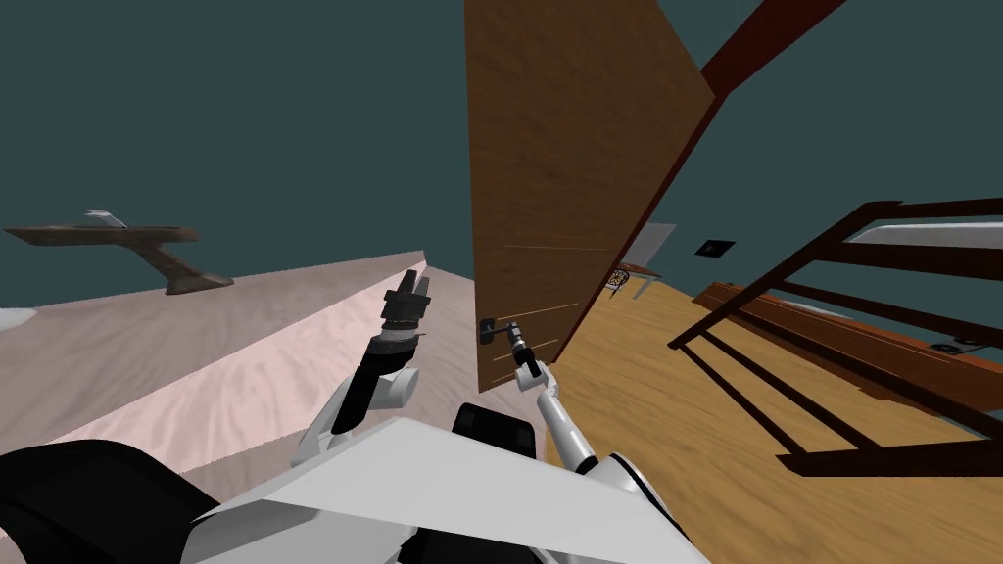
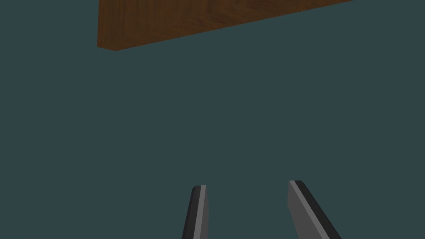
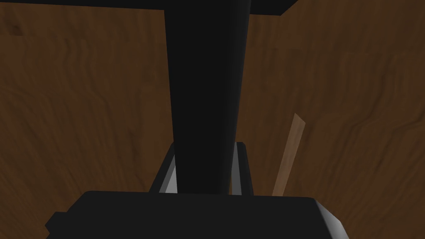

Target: Push the door open

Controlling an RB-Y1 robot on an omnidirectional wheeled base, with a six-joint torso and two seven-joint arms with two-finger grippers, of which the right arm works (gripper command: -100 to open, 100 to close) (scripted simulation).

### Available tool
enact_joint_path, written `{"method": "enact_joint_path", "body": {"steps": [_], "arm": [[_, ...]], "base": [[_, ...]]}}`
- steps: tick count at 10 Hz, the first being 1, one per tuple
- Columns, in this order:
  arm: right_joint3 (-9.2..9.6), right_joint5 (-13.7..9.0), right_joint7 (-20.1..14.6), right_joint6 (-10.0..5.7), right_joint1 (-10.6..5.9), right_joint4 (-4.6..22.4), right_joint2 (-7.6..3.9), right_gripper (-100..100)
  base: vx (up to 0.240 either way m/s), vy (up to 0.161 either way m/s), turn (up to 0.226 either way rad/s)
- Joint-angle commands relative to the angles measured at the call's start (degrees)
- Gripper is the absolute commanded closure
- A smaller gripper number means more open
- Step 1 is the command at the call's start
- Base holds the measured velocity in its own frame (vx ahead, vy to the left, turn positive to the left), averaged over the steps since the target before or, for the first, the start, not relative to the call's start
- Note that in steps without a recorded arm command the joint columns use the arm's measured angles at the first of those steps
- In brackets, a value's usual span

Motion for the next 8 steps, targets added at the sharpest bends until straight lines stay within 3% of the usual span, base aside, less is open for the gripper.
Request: {"method": "enact_joint_path", "body": {"steps": [1, 8], "arm": [[-0.83, -0.3, 0.3, 0.11, 0.24, -0.81, -0.65, 100], [-0.21, -0.99, 1.48, 0.5, 1.17, -1.93, 1.65, 100]], "base": [[0.095, 0.169, -0.172], [0.094, 0.189, -0.184]]}}
